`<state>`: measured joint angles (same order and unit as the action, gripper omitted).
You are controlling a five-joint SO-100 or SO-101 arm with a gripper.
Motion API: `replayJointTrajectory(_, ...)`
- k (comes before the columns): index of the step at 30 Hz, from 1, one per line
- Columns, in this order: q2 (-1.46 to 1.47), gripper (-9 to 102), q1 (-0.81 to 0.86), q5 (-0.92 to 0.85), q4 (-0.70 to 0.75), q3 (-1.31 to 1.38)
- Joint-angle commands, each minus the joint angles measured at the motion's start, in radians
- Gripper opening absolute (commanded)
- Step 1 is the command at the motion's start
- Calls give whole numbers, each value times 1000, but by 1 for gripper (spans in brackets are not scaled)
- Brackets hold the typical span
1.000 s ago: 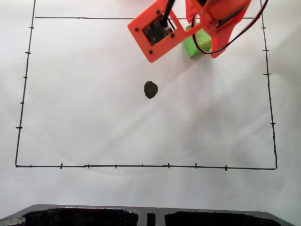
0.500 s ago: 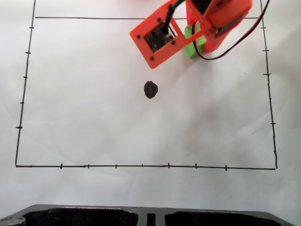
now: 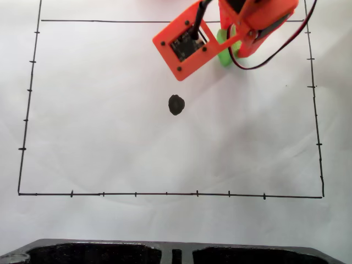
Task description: Grasp the colored block, Place it on the black dot, and then return the arm to the default position.
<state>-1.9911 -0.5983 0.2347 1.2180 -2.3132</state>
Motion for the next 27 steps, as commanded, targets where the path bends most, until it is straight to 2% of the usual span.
replayJointTrajectory(1, -49, 6, 66, -21, 38, 92)
replayJointTrajectory(5, -37, 5, 181, -61, 69, 192)
replayJointTrajectory(15, 77, 5, 433, -222, 12, 284)
replayJointTrajectory(27, 236, 5, 495, -262, -118, 290)
